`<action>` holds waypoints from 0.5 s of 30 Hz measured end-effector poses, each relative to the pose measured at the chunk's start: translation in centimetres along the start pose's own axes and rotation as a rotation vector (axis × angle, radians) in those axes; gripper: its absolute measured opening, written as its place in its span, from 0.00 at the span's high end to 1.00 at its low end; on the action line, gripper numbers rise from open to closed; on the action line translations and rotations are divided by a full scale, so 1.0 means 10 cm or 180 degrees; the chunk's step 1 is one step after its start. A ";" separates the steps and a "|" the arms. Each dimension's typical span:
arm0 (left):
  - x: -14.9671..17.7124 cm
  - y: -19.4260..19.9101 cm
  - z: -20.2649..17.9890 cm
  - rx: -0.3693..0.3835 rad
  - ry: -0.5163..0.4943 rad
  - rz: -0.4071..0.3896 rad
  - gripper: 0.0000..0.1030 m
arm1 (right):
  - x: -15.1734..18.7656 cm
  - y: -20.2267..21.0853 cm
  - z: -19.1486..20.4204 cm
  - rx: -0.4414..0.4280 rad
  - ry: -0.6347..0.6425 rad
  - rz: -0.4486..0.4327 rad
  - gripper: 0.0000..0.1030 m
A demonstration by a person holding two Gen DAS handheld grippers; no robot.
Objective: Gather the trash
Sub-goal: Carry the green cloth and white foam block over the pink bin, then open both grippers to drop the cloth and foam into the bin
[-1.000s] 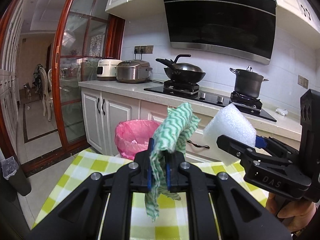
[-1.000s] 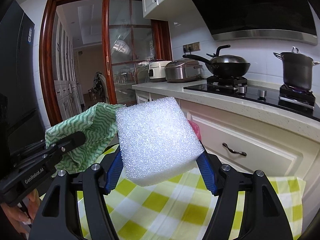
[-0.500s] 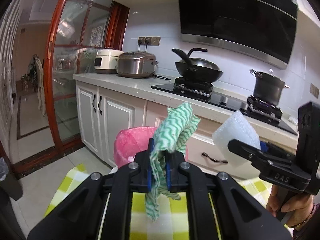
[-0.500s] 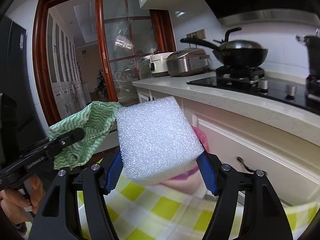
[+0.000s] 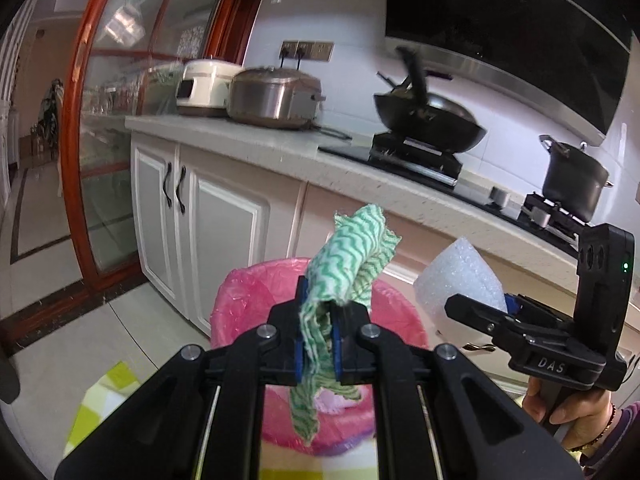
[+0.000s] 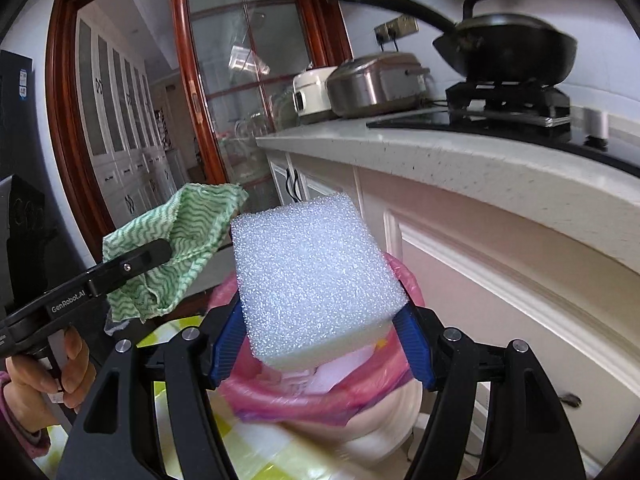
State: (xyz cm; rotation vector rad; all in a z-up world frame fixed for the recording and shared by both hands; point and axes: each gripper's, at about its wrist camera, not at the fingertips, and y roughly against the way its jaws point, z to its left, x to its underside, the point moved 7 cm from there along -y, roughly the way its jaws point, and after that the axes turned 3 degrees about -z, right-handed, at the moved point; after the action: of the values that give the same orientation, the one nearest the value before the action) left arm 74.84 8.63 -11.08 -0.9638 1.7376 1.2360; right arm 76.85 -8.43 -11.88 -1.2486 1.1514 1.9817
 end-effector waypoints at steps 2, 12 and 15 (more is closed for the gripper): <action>0.06 -0.19 0.05 0.0007 -0.0015 0.0069 0.89 | 0.03 -0.18 -0.04 -0.0021 0.0023 0.0063 0.37; 0.34 -0.63 0.20 -0.0088 -0.0104 0.0199 0.78 | 0.27 -0.61 -0.14 0.0003 0.0099 0.0270 0.34; 0.39 -0.65 0.19 -0.0130 -0.0176 0.0197 0.76 | 0.29 -0.61 -0.16 0.0023 0.0097 0.0256 0.30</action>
State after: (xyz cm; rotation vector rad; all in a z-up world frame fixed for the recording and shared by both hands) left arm 79.44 8.33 -17.41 -0.8970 1.7164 1.3301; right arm 81.08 -6.80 -17.15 -1.2509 1.2406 2.0210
